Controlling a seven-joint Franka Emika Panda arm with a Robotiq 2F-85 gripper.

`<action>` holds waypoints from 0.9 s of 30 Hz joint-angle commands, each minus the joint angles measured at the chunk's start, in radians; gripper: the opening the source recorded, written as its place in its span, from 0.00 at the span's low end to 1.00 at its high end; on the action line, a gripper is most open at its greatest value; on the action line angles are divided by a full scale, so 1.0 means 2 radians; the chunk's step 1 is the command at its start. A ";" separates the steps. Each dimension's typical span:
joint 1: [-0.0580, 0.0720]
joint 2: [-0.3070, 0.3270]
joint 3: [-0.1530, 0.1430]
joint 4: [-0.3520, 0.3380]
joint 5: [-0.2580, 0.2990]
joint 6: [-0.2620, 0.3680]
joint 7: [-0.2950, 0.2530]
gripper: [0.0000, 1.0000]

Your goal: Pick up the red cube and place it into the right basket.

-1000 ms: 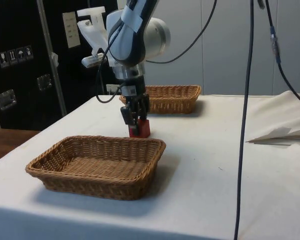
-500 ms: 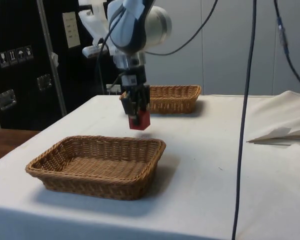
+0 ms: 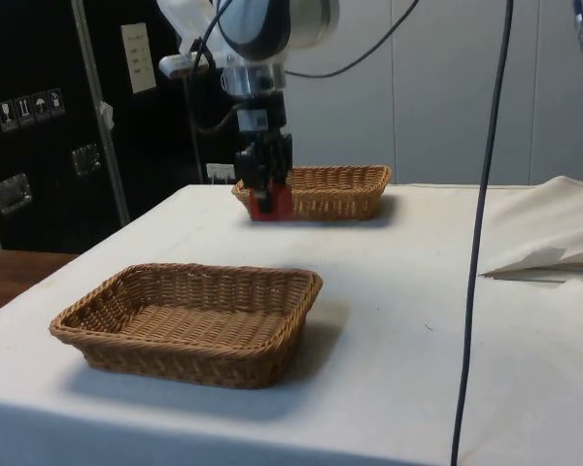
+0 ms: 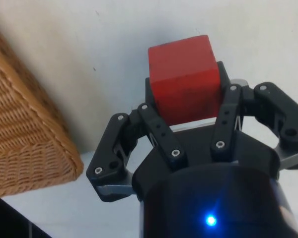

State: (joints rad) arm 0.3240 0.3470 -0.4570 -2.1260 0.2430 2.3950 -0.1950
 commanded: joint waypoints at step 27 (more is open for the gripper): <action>-0.007 -0.031 -0.054 0.018 -0.041 -0.039 -0.028 0.03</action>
State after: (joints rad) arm 0.3180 0.2800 -0.5700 -2.0970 0.1570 2.3250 -0.2430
